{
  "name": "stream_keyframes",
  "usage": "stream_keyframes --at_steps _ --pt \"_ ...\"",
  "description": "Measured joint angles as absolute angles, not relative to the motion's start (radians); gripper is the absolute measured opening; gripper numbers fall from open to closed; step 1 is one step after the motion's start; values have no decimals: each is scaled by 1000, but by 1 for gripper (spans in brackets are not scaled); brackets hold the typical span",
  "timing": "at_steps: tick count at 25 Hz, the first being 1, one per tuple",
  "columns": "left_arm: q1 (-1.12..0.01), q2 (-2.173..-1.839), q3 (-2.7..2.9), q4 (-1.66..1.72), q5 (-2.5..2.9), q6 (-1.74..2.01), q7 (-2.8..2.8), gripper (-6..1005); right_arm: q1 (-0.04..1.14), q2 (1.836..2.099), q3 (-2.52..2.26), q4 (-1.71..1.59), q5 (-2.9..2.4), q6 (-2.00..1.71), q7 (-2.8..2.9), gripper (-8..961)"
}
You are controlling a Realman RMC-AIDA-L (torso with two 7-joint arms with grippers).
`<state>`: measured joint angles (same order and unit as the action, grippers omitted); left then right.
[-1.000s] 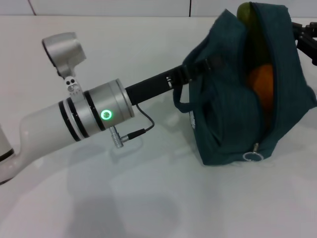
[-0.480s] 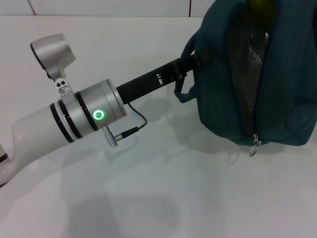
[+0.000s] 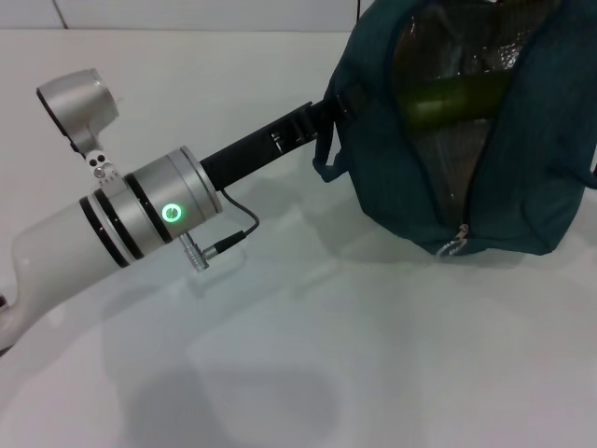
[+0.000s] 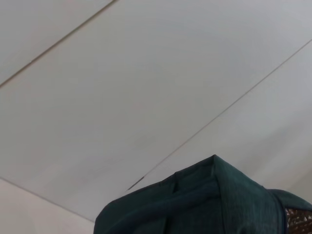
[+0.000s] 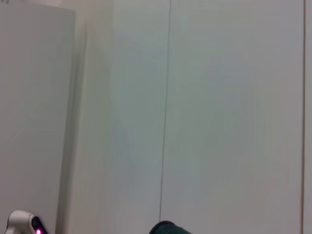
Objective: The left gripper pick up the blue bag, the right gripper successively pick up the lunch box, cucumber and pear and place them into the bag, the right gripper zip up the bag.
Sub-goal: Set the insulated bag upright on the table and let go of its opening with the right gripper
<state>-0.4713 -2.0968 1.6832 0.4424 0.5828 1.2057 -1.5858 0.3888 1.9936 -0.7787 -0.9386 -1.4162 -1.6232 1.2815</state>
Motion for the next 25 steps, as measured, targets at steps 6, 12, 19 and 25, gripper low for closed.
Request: stream_keyframes --at_steps 6,12,19,25 --pt "-473 -2098 1681 460 582 1257 -1592 44 394 1988 -776 -901 -1410 -1538 1274 43" --pt "-487 -2102 1702 461 582 1265 -1598 44 428 1982 -777 -798 -1415 -1420 1280 42" --pt "-489 -2105 1739 466 561 1266 -1600 43 467 1974 -793 -686 -1420 -1401 1284 42" --pt "-476 -2100 1797 477 508 1281 -1600 43 470 1977 -847 -659 -1421 -1403 1291 42"
